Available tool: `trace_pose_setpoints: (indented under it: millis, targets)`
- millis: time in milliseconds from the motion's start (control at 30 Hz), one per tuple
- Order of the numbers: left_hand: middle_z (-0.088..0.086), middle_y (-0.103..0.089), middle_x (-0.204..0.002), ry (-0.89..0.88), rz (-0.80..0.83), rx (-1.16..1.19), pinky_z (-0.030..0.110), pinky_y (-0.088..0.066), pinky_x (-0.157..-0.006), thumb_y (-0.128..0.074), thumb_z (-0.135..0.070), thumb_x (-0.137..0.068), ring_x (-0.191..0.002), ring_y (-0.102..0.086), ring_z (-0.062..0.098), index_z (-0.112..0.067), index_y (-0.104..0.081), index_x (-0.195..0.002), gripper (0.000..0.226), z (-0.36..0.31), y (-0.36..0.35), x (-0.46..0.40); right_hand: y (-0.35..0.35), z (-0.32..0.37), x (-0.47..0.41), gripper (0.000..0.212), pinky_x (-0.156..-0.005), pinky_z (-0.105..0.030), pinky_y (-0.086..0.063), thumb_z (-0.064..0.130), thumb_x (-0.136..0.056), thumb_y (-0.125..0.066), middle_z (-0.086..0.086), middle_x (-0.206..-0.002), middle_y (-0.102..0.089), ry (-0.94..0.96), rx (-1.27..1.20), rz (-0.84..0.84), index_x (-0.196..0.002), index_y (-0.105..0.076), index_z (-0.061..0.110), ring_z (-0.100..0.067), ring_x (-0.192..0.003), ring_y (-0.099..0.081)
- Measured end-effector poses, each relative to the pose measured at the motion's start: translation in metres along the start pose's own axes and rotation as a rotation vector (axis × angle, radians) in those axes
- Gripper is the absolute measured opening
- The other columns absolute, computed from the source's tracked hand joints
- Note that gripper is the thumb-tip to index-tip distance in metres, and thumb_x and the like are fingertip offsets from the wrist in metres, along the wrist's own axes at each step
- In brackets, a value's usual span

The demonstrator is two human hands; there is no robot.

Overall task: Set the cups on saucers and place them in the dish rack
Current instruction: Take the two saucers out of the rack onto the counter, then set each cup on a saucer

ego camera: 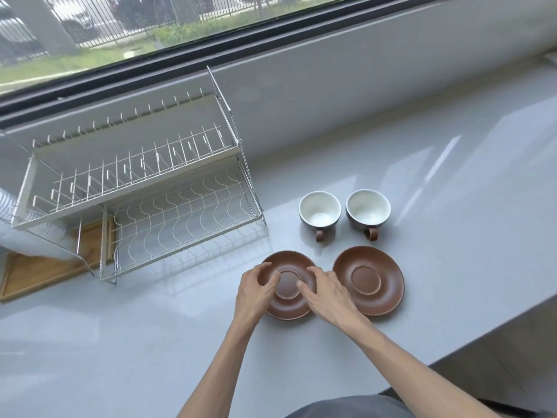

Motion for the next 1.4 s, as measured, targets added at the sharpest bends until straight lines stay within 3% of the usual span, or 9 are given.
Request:
trace_pose_setpoints:
  millis: [167,300,567,767,933,1067,1267,1400]
  targets:
    - [-0.007,-0.056,-0.142,0.015,0.002,-0.017,0.041,-0.045,-0.109,-0.057,-0.060,-0.076,-0.130,-0.053,0.012,-0.032,-0.061,-0.131,0.062,-0.004,0.001,-0.002,0.001,0.000,-0.004,0.058,-0.103,-0.039,-0.039,0.055,-0.095,-0.042,-0.013,-0.143,-0.042,0.011,0.022,0.000,-0.147,-0.036,0.028,-0.036,-0.126,-0.052]
    - [-0.004,-0.052,-0.146,-0.005,0.017,-0.108,0.038,-0.043,-0.110,-0.058,-0.049,-0.089,-0.130,-0.053,0.015,-0.031,-0.057,-0.136,0.050,-0.006,0.001,-0.004,0.004,0.000,-0.008,0.058,-0.103,-0.040,-0.040,0.054,-0.095,-0.043,-0.013,-0.144,-0.043,0.013,0.066,0.027,-0.146,-0.037,0.027,-0.037,-0.127,-0.051]
    - [0.006,-0.052,-0.143,-0.108,0.091,-0.815,0.039,-0.043,-0.098,-0.042,-0.049,-0.098,-0.129,-0.053,0.029,-0.027,-0.042,-0.148,0.055,-0.031,0.003,-0.016,0.030,0.001,-0.021,0.054,-0.100,-0.037,-0.041,0.049,-0.095,-0.044,-0.007,-0.137,-0.057,0.079,0.210,0.081,-0.142,-0.043,0.022,-0.028,-0.127,-0.052]
    - [0.004,-0.062,-0.125,-0.333,-0.052,-1.063,0.038,-0.044,-0.086,-0.040,-0.043,-0.100,-0.114,-0.060,0.030,-0.022,-0.054,-0.135,0.044,-0.072,-0.019,-0.014,0.065,-0.004,-0.018,0.043,-0.091,-0.040,-0.045,0.044,-0.097,-0.042,-0.004,-0.128,-0.064,0.165,0.278,-0.181,-0.135,-0.050,0.026,-0.031,-0.118,-0.058]
    - [0.005,-0.067,-0.119,-0.490,-0.110,-0.944,0.038,-0.044,-0.080,-0.044,-0.040,-0.099,-0.105,-0.064,0.032,-0.023,-0.060,-0.131,0.040,-0.105,-0.049,-0.011,0.101,-0.018,-0.020,0.037,-0.085,-0.038,-0.048,0.040,-0.097,-0.044,0.002,-0.122,-0.066,0.174,0.217,-0.431,-0.131,-0.055,0.028,-0.027,-0.111,-0.063]
    - [0.001,-0.068,-0.112,-0.552,-0.106,-0.798,0.038,-0.049,-0.075,-0.046,-0.041,-0.097,-0.100,-0.066,0.030,-0.024,-0.061,-0.126,0.037,-0.130,-0.076,-0.010,0.129,-0.038,-0.026,0.036,-0.081,-0.038,-0.050,0.037,-0.096,-0.047,0.001,-0.118,-0.068,0.150,0.167,-0.517,-0.128,-0.057,0.026,-0.028,-0.106,-0.064]
    - [-0.001,-0.061,-0.134,-0.463,-0.052,-0.629,0.037,-0.046,-0.088,-0.045,-0.042,-0.099,-0.119,-0.060,0.028,-0.028,-0.049,-0.143,0.047,-0.156,-0.112,-0.014,0.162,-0.067,-0.043,0.038,-0.084,-0.041,-0.049,0.038,-0.095,-0.048,-0.003,-0.117,-0.067,0.070,0.109,-0.535,-0.130,-0.057,0.026,-0.034,-0.106,-0.063]
    - [0.001,-0.060,-0.137,-0.383,-0.003,-0.503,0.039,-0.045,-0.094,-0.047,-0.043,-0.098,-0.126,-0.056,0.026,-0.028,-0.045,-0.146,0.050,-0.165,-0.128,-0.023,0.178,-0.077,-0.060,0.040,-0.086,-0.041,-0.048,0.038,-0.095,-0.049,-0.002,-0.119,-0.066,0.046,0.068,-0.540,-0.132,-0.056,0.025,-0.033,-0.107,-0.063]
Point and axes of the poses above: each hand's wrist, its own x-axis away from the middle knuckle, its own y-axis out of the back of the hand, z = x × y, the point moved 3 cm from there along -x, towards the middle knuckle
